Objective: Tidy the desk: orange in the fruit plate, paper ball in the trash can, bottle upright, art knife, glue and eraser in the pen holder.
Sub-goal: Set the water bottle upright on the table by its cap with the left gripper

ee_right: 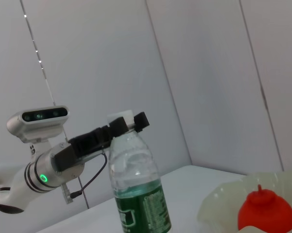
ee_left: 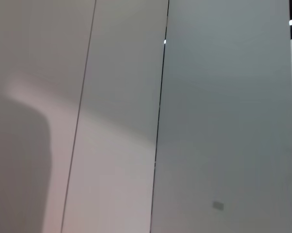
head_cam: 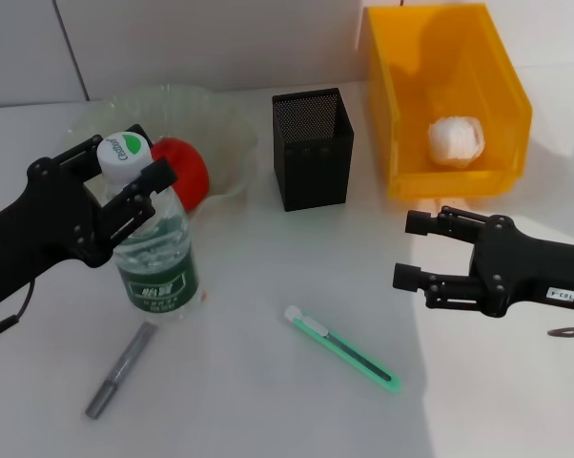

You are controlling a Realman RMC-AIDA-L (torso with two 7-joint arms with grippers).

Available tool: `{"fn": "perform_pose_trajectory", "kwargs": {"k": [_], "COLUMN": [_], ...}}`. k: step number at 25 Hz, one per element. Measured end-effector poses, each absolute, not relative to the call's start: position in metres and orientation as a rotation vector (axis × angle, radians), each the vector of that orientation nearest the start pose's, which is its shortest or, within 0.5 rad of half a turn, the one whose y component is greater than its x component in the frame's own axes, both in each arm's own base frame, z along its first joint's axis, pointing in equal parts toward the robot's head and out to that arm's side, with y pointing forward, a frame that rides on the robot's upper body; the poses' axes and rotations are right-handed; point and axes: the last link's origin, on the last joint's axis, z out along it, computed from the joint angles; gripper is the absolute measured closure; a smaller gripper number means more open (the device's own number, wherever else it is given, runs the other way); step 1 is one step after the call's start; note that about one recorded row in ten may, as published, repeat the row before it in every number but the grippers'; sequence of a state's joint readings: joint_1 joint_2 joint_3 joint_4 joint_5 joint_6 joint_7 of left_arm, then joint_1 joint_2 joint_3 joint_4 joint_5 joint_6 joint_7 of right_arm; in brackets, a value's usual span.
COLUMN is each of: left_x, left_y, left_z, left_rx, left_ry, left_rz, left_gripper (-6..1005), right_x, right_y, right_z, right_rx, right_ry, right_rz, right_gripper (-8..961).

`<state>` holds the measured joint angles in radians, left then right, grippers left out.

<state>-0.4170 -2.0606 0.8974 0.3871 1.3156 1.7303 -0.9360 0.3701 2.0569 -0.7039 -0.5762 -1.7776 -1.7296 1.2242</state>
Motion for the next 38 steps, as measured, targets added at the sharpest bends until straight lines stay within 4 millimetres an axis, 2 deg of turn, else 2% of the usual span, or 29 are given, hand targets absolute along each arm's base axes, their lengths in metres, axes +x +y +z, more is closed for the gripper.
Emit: {"fn": "perform_pose_trajectory", "kwargs": {"k": [5, 6, 9, 19, 38], "left_x": [-0.253, -0.259, -0.264, -0.281, -0.3], "left_y": [0.299, 0.304, 0.307, 0.312, 0.306], "left_z": [0.005, 0.004, 0.004, 0.006, 0.002], "left_rx": [-2.333, -2.308, -2.286, -2.203, -2.169], "left_ry": [-0.265, -0.242, -0.254, -0.279, -0.368], "left_rz": [-1.257, -1.184, -1.133, -1.025, -0.949], "left_gripper": [559, 559, 559, 559, 558], "right_x": [0.287, 0.287, 0.288, 0.287, 0.285], "right_y": [0.278, 0.278, 0.279, 0.282, 0.286], "right_z": [0.015, 0.015, 0.015, 0.014, 0.013], "right_rx": [-2.607, -2.605, -2.598, -2.596, -2.602], "right_ry": [0.596, 0.598, 0.604, 0.603, 0.595], "right_rz": [1.011, 1.008, 0.997, 0.991, 0.981], "right_gripper": [112, 112, 112, 112, 113]}}
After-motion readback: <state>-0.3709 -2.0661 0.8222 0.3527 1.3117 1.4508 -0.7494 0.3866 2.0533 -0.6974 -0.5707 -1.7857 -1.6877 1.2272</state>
